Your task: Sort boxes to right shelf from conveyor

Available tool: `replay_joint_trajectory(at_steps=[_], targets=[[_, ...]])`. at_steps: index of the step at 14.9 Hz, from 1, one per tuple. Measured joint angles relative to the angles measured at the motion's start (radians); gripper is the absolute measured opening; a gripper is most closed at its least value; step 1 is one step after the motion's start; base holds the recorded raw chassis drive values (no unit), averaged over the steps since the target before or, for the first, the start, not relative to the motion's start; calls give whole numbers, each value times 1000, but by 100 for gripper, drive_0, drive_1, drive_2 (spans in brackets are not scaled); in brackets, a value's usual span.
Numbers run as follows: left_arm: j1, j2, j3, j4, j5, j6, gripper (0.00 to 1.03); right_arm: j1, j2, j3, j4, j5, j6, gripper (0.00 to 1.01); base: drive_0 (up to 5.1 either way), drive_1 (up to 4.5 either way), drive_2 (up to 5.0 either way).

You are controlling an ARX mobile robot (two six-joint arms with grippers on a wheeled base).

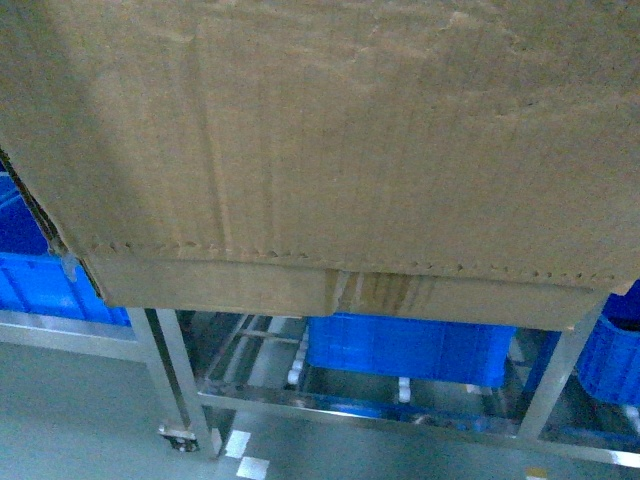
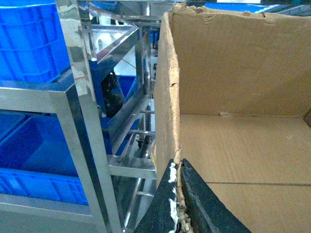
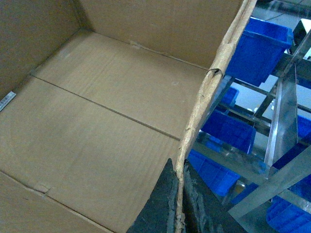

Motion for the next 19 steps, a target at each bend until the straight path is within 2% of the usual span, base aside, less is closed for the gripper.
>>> replay_joint_trajectory(at_steps=[1, 13, 19], targets=[[0, 0, 0, -1, 0, 0, 2, 0, 0, 0, 0, 0, 0, 2, 1, 420, -417], [0, 0, 2, -3, 0, 3, 2, 0, -2, 0, -2, 0, 0, 2, 0, -22, 22], [0, -1, 2, -1, 0, 3, 2, 0, -2, 0, -1, 0, 0, 2, 7, 254, -240]])
